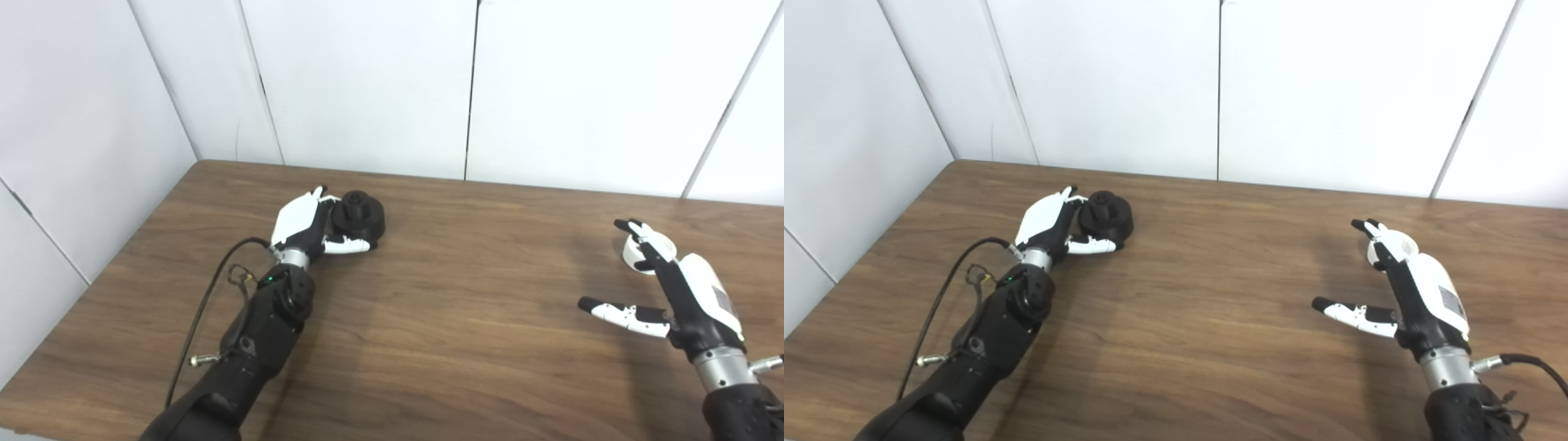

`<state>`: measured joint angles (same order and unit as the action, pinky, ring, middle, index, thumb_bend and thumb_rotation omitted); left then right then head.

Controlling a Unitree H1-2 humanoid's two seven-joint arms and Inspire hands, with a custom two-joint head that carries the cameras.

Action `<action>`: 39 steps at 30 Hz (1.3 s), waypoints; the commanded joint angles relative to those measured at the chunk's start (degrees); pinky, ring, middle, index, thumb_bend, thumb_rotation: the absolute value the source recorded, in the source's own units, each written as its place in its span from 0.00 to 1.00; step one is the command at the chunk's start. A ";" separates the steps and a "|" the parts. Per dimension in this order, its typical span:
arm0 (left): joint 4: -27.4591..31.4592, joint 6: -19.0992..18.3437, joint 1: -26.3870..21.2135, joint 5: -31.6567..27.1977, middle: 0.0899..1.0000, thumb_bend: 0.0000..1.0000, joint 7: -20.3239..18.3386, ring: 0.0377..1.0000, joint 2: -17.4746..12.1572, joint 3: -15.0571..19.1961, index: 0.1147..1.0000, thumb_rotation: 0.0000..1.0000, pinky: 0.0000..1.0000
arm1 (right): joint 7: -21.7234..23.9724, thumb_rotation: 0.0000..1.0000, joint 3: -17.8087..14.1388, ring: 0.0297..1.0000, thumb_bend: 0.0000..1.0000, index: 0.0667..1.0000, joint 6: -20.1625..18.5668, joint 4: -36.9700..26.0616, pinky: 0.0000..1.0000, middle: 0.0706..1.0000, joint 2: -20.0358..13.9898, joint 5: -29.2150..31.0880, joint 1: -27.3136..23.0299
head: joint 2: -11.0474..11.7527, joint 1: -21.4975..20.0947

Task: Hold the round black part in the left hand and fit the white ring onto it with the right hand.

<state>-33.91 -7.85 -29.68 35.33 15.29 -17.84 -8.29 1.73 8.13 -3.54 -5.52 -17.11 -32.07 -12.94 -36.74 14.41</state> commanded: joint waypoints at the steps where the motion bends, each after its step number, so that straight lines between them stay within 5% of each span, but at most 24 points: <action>1: -0.24 0.92 -3.01 1.12 1.00 0.84 3.90 1.00 -1.37 0.16 0.62 0.32 1.00 | -0.59 0.40 -0.89 0.91 0.73 0.90 0.37 -1.80 0.75 0.95 -0.44 -0.29 -1.24 | -0.06 0.01; 22: -0.18 1.51 -2.94 1.40 1.00 0.85 5.65 1.00 -2.13 -1.66 0.59 0.30 1.00 | -0.34 0.42 -1.35 0.91 0.71 0.90 0.74 -2.03 0.75 0.95 -0.19 -0.38 -1.31 | -0.31 -0.30; 39: 2.20 -0.75 -0.20 2.26 1.00 1.00 -5.51 1.00 -2.08 -8.75 0.66 0.42 1.00 | 0.07 0.44 -1.67 0.90 0.70 0.90 -0.09 -3.01 0.74 0.96 0.10 -0.24 -1.70 | -1.01 -1.72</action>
<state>-32.16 -8.66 -29.72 36.16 12.44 -19.83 -15.11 2.10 7.27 -3.63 -6.21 -16.96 -32.60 -12.75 -37.71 12.66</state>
